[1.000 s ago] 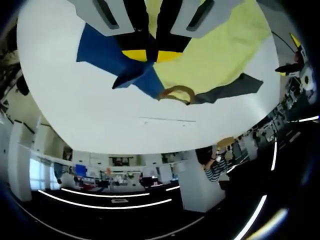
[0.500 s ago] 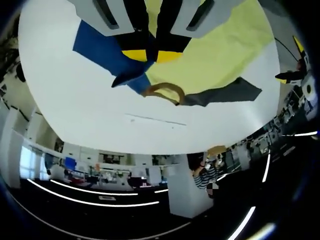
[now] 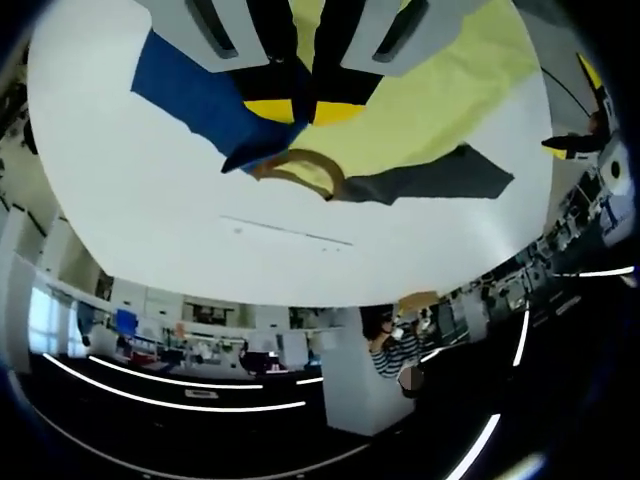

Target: Fold the garment on the visible template until the final outline fits inside the template.

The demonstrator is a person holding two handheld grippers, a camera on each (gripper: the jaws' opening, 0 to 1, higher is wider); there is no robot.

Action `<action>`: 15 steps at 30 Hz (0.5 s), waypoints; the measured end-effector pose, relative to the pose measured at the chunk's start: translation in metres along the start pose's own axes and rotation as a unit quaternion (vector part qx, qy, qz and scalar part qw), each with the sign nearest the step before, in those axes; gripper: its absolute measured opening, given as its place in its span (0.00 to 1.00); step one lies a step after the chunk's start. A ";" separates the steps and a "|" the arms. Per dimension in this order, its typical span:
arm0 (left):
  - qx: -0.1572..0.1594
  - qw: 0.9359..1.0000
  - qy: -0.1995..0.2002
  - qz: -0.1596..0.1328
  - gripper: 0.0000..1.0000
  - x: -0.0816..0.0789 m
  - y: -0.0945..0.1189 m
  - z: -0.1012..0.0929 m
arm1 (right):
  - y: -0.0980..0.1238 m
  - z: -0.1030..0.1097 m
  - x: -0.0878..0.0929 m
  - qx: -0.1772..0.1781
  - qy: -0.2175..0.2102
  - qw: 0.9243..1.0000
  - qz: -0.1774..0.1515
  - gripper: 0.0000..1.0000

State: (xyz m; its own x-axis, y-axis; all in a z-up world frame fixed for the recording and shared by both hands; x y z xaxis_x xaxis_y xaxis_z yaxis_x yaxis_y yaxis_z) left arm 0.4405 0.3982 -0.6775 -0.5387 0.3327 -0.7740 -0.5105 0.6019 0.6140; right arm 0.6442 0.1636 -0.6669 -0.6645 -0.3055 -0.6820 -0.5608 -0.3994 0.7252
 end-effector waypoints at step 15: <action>0.000 1.000 0.008 -0.015 0.97 -0.002 0.003 -0.001 | -0.019 0.022 -0.012 -0.022 0.019 1.000 0.007 0.00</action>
State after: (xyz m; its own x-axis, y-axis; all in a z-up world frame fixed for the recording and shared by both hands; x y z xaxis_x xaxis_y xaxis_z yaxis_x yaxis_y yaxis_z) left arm 0.4399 0.3984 -0.6740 -0.5339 0.3038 -0.7891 -0.5266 0.6107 0.5914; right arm 0.6522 0.1935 -0.6710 -0.6516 -0.3442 -0.6760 -0.5290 -0.4325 0.7301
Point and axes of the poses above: the point that each gripper's makers call its tool centre point, and the gripper's own axes: y roughly backward along the fingers, z roughly to its left, x roughly out of its underside, the point moved 3 cm from there along y, roughly backward along the fingers, and after that the axes turned 12 degrees about z, right-handed, at the moved point
